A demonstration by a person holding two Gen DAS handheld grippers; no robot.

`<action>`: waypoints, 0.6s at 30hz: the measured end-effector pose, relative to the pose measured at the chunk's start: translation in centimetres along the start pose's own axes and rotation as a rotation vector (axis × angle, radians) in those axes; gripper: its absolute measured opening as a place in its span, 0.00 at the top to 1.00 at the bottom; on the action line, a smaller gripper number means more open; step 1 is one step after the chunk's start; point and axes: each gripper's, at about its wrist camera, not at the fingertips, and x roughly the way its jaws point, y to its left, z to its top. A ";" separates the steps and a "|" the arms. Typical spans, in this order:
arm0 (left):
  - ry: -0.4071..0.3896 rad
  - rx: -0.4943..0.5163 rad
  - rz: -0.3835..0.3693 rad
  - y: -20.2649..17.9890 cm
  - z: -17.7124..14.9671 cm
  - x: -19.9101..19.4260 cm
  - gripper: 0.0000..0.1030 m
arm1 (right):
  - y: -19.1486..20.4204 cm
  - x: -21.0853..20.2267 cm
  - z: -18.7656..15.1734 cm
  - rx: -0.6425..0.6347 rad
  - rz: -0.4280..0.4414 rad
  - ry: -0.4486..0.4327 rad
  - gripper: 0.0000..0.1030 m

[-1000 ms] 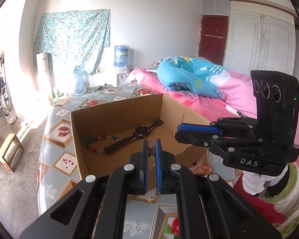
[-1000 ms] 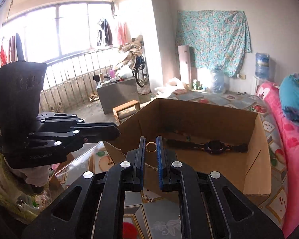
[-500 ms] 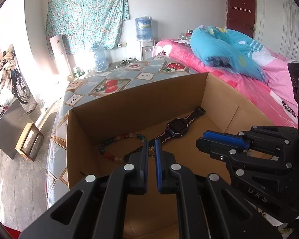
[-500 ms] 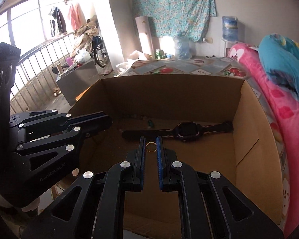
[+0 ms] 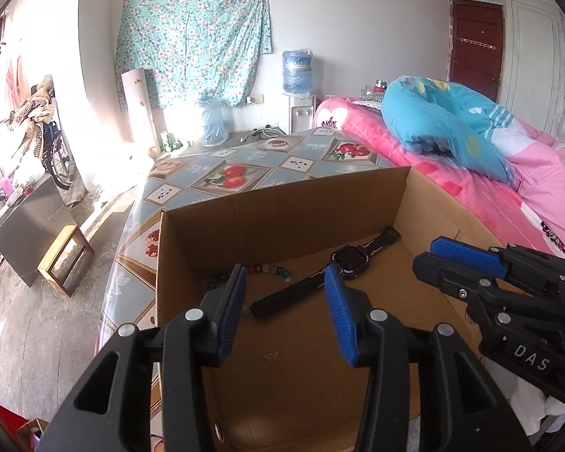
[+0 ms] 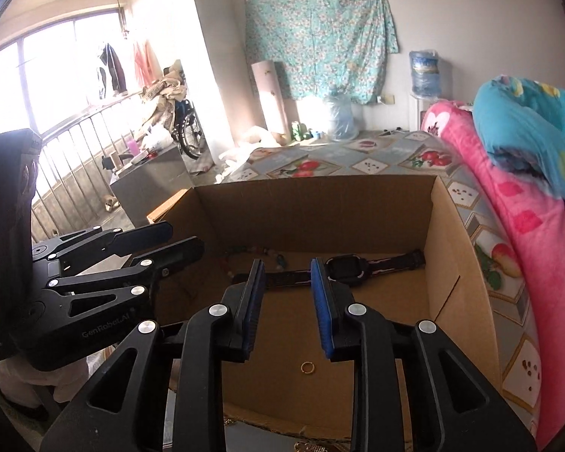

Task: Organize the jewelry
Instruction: 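Carry the gold ring into the cardboard box and open the right tool, then withdraw the right tool from the box toward the small gold charm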

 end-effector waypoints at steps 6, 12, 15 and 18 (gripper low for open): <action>-0.122 -0.023 -0.028 1.7 -2.7 -5.9 0.58 | -0.9 -5.7 -1.0 -0.004 0.107 -0.123 0.76; -0.132 0.002 -0.070 2.3 -7.0 -9.4 0.56 | -0.9 -8.7 -3.7 -0.001 0.202 -0.120 0.76; -0.107 0.017 -0.119 2.0 -9.1 -9.9 0.56 | -0.3 -9.1 -5.3 -0.005 0.216 -0.088 0.75; -0.056 0.025 -0.180 1.0 -11.0 -9.1 0.56 | 0.7 -8.3 -7.2 0.005 0.226 -0.023 0.75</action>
